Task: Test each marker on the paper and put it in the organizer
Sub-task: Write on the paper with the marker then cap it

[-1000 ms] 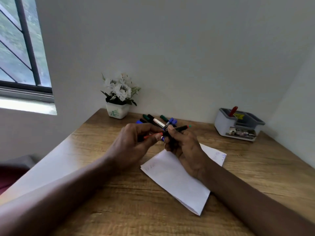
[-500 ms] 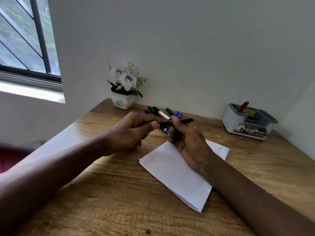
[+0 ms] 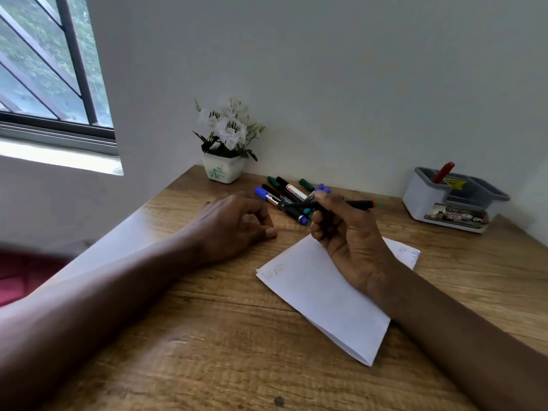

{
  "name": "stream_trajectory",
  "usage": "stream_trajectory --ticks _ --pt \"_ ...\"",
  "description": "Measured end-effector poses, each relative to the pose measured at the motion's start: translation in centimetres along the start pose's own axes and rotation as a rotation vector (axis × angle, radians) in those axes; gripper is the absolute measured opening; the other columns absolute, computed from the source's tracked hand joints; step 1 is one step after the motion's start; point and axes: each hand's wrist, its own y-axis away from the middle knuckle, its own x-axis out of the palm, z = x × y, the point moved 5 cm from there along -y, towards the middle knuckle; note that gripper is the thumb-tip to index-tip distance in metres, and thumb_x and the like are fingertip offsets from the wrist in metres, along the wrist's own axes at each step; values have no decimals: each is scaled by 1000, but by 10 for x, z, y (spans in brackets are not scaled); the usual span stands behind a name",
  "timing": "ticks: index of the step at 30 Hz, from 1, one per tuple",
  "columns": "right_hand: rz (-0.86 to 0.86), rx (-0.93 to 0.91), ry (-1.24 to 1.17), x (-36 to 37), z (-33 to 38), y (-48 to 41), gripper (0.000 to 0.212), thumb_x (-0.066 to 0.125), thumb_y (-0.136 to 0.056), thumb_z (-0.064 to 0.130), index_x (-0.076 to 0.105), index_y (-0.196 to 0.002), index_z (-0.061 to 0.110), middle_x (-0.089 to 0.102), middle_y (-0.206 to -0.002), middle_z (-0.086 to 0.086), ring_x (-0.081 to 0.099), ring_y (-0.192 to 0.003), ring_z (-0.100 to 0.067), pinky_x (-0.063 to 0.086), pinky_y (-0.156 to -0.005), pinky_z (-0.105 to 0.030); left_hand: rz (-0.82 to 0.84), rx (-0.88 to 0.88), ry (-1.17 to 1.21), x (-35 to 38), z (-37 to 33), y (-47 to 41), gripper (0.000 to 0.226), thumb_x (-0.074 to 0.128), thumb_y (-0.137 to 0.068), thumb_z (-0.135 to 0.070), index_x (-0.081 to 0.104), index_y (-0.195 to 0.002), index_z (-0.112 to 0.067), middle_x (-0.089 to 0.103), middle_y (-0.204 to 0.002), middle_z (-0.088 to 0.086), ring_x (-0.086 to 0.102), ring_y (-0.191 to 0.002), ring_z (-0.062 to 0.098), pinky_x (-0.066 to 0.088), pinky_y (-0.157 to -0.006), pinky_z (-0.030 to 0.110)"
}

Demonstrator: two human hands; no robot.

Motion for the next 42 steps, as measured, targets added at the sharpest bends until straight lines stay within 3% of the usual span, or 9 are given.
stream_trajectory --ticks 4,8,11,17,20,23,31,35,42 --pt "7 -8 50 3 -1 2 12 80 -74 31 82 -76 19 69 -62 -2 62 -53 -9 50 -52 -23 76 -45 -70 0 -3 1 38 62 -86 -65 63 -117 -42 53 -142 -10 49 -131 13 38 -110 54" --pt "47 13 78 3 -2 4 31 58 -98 26 82 -80 17 72 -69 -5 67 -60 -10 52 -59 -23 303 -145 -179 8 -2 5 101 43 -70 -91 29 -154 -37 24 -165 -7 25 -150 17 10 -122 61" --pt "57 -11 243 7 5 9 27 61 -96 29 80 -84 16 72 -70 -7 66 -63 -13 49 -59 -26 367 -154 -212 10 -2 5 118 39 -60 -94 15 -159 -35 10 -169 -8 12 -154 15 -1 -123 60" --pt "193 52 615 8 7 33 10 67 -95 20 75 -90 16 78 -80 -13 74 -70 -24 57 -56 -24 386 -154 -207 9 -3 6 118 46 -63 -95 12 -160 -36 10 -169 -6 12 -154 16 2 -123 60" --pt "243 60 678 10 8 37 13 72 -90 11 76 -84 21 79 -83 -12 77 -75 -22 60 -63 -25 404 -164 -203 7 -6 7 112 47 -66 -88 11 -159 -37 8 -169 -6 11 -154 18 3 -123 60" --pt "213 75 651 5 7 34 4 69 -90 6 72 -90 9 78 -81 -14 76 -73 -23 59 -62 -25 419 -170 -186 6 -7 6 102 52 -76 -80 11 -159 -38 7 -169 -7 10 -155 19 4 -123 60" --pt "263 108 781 10 7 30 6 75 -86 8 76 -91 12 79 -80 -10 74 -69 -17 59 -60 -23 399 -174 -163 3 -8 7 102 58 -75 -78 15 -159 -38 15 -168 -6 16 -153 19 9 -123 57" --pt "207 -35 817 11 7 34 6 74 -83 15 74 -77 14 73 -67 -5 66 -57 -10 51 -51 -19 396 -179 -152 2 -8 6 101 59 -76 -77 16 -158 -38 16 -168 -6 18 -152 19 10 -123 57" --pt "176 -102 989 10 1 31 14 74 -81 30 73 -87 18 73 -69 1 70 -69 -7 53 -68 -23 409 -192 -156 4 -5 6 103 57 -73 -80 15 -158 -39 14 -168 -7 17 -152 20 9 -124 56"
